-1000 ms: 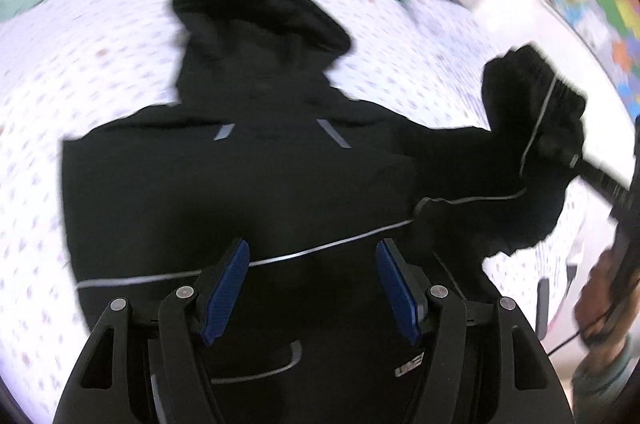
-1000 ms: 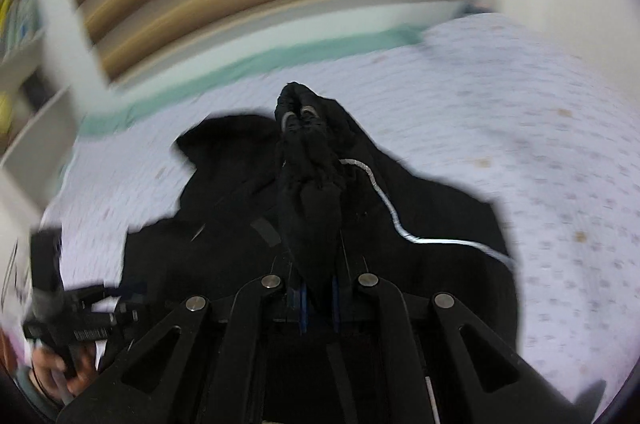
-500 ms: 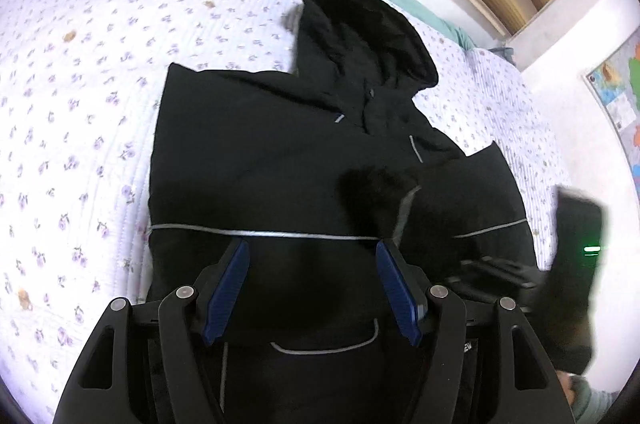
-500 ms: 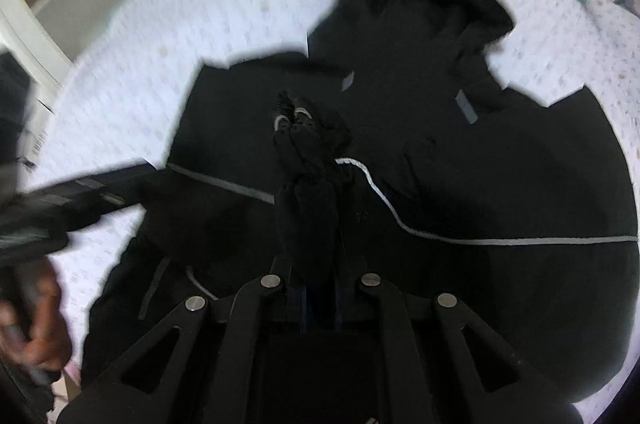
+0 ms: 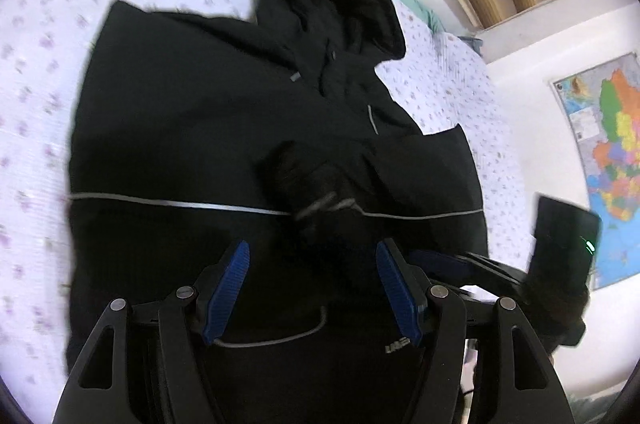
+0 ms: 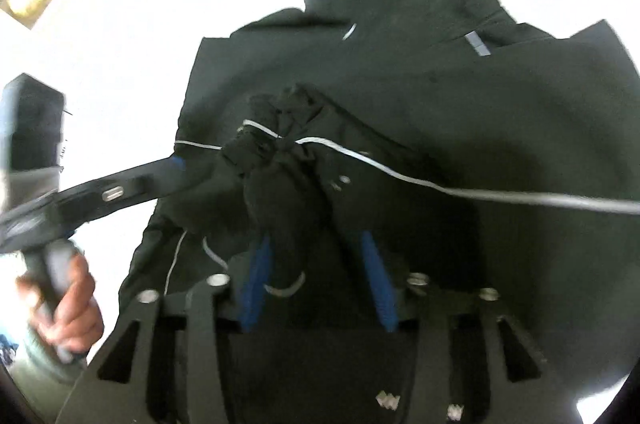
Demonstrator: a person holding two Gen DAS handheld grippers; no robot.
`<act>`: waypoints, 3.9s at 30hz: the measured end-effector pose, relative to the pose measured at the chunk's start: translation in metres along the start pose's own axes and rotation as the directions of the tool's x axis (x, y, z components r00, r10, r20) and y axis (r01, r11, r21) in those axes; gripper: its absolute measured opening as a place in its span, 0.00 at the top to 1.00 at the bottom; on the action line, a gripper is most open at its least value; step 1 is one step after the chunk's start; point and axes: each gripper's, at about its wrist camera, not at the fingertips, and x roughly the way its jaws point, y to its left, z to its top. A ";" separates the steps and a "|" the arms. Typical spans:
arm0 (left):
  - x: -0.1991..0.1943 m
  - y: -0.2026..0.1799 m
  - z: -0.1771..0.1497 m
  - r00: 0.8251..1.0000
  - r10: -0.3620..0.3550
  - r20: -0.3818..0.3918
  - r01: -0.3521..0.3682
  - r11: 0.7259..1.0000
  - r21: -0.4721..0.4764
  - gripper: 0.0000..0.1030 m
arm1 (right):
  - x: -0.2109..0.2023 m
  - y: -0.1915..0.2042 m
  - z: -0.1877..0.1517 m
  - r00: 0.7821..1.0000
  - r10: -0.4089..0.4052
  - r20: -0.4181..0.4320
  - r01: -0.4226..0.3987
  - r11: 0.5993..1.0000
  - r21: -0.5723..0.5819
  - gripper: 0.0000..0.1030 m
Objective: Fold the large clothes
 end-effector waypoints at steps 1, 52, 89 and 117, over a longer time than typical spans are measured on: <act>0.002 0.000 0.000 1.000 -0.022 -0.004 0.022 1.000 -0.004 0.35 | -0.010 -0.004 -0.004 1.000 -0.010 0.017 0.010 1.000 0.004 0.37; -0.032 0.019 0.049 0.950 0.273 0.153 -0.288 0.953 0.090 0.59 | -0.034 -0.136 0.078 0.894 -0.438 0.099 0.421 0.894 0.157 0.33; -0.026 0.018 0.018 0.906 0.411 0.099 -0.422 0.891 0.167 0.36 | -0.048 -0.159 -0.024 0.928 -0.371 -0.036 0.370 0.904 0.215 0.20; 0.105 0.001 0.296 0.850 0.480 0.216 -0.511 0.851 0.119 0.36 | 0.056 -0.195 0.275 0.956 -0.253 0.149 0.208 0.942 0.264 0.43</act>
